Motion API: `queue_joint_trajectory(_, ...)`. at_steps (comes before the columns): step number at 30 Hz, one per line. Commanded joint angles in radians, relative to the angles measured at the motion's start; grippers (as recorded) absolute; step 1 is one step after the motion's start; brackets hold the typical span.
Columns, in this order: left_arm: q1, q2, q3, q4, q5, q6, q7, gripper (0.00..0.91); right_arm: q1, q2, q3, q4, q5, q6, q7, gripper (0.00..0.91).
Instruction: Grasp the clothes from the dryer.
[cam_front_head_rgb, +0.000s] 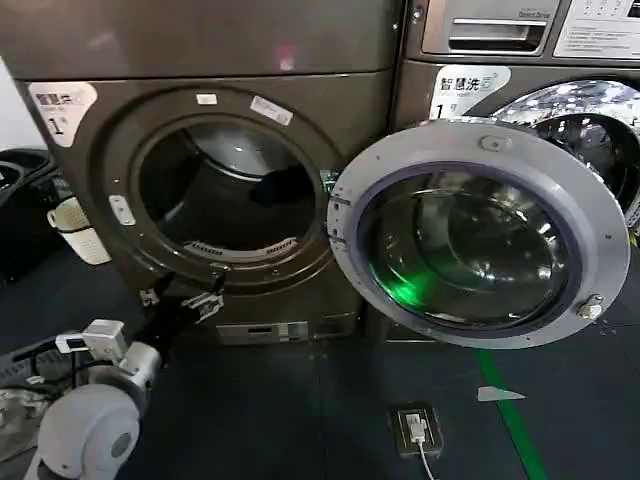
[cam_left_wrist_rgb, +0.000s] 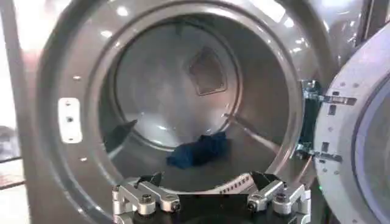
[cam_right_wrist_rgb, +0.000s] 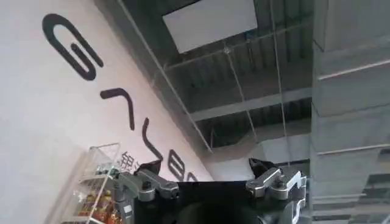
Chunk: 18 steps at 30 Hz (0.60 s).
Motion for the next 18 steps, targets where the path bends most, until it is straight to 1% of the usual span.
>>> queue_joint_trajectory(1, -0.016, -0.001, 0.018, 0.007, 0.006, 0.0, 0.001, 0.907, 0.0, 0.0, 0.0, 0.0, 0.002, 0.002, -0.001, 0.907)
queue_joint_trajectory(18, -0.052, 0.002, 0.066, 0.036, 0.025, -0.004, 0.005, 0.907, -0.004, -0.001, 0.006, -0.005, 0.001, 0.002, 0.002, 0.907)
